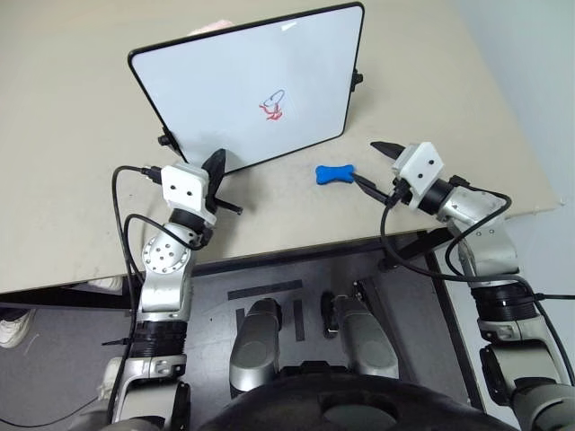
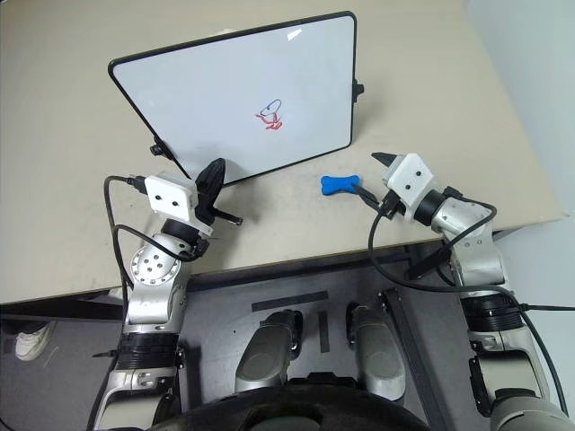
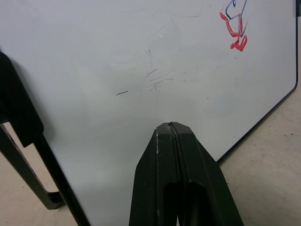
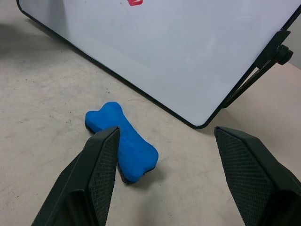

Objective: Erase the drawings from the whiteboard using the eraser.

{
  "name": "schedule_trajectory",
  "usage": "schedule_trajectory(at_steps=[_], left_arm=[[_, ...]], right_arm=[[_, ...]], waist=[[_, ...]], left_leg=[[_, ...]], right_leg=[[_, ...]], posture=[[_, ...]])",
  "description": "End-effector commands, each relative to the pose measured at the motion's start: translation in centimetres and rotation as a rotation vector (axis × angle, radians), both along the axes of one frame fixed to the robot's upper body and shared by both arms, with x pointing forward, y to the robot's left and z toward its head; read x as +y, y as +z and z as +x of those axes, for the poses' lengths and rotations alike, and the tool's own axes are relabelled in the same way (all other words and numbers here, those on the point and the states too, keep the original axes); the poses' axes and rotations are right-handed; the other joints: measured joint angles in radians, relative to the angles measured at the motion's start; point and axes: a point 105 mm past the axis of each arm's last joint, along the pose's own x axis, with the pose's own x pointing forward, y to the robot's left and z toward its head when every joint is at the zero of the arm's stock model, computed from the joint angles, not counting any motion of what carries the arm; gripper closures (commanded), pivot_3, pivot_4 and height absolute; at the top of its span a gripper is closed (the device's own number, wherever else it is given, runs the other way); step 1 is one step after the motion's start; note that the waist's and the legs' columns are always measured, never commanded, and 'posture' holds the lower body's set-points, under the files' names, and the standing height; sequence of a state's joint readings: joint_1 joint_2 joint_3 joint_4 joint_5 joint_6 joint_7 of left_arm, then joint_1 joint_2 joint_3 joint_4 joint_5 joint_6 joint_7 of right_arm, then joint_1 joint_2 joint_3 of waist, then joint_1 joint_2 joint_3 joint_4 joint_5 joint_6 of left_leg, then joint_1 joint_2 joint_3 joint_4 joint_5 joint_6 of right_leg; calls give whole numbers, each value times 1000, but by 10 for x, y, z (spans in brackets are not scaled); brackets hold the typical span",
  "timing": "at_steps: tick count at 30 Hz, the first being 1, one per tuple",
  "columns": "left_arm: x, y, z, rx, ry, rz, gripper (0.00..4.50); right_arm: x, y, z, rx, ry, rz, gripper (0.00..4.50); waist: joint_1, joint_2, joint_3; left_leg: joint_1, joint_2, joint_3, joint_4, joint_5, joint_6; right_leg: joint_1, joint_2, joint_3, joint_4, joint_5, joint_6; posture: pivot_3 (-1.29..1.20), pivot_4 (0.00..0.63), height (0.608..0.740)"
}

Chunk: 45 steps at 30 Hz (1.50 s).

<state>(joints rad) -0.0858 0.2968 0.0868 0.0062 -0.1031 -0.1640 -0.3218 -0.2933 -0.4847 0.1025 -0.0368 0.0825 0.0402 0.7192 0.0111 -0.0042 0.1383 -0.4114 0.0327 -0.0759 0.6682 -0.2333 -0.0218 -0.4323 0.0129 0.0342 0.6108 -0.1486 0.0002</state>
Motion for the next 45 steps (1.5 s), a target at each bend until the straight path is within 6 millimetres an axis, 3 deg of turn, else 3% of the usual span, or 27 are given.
schedule_trajectory(at_steps=[1, 18, 25, 36, 45], left_arm=[[5, 11, 0, -39, 19, -4, 4500], [-11, 6, 3, -34, -12, -24, 4500], [-11, 4, -7, -23, -7, -36, 4500], [-13, 1, -8, -18, 11, -48, 4500], [-14, 0, -10, -24, 24, -58, 4500]], right_arm=[[4, 13, -1, -48, 25, 6, 1131], [5, 17, -6, -33, 38, -13, 1131], [27, 15, -13, 46, 168, -25, 1131], [45, -10, -11, 188, 282, -97, 1131], [38, -22, 7, 221, 235, -116, 1131]], waist=[[0, 0, 0], [1, 0, 0], [-1, 0, 0], [2, 0, 0], [1, 0, 0]], left_leg=[[0, 0, 0, 0, 0, 0], [0, 0, 0, 0, 0, 0], [-1, 0, 0, -1, 0, -1], [-1, 0, 0, 0, 0, 0], [-1, 0, 0, -1, 0, -1]], right_leg=[[0, 0, 0, 0, 0, 0], [0, 0, 0, 0, 0, 1], [-1, 0, 0, -1, -1, 1], [-1, 0, 0, 0, 0, -1], [-1, 0, 0, 0, 4, -7]], posture=[[0, 150, 740], [0, 150, 740], [0, 150, 740], [0, 150, 740], [0, 150, 740]])
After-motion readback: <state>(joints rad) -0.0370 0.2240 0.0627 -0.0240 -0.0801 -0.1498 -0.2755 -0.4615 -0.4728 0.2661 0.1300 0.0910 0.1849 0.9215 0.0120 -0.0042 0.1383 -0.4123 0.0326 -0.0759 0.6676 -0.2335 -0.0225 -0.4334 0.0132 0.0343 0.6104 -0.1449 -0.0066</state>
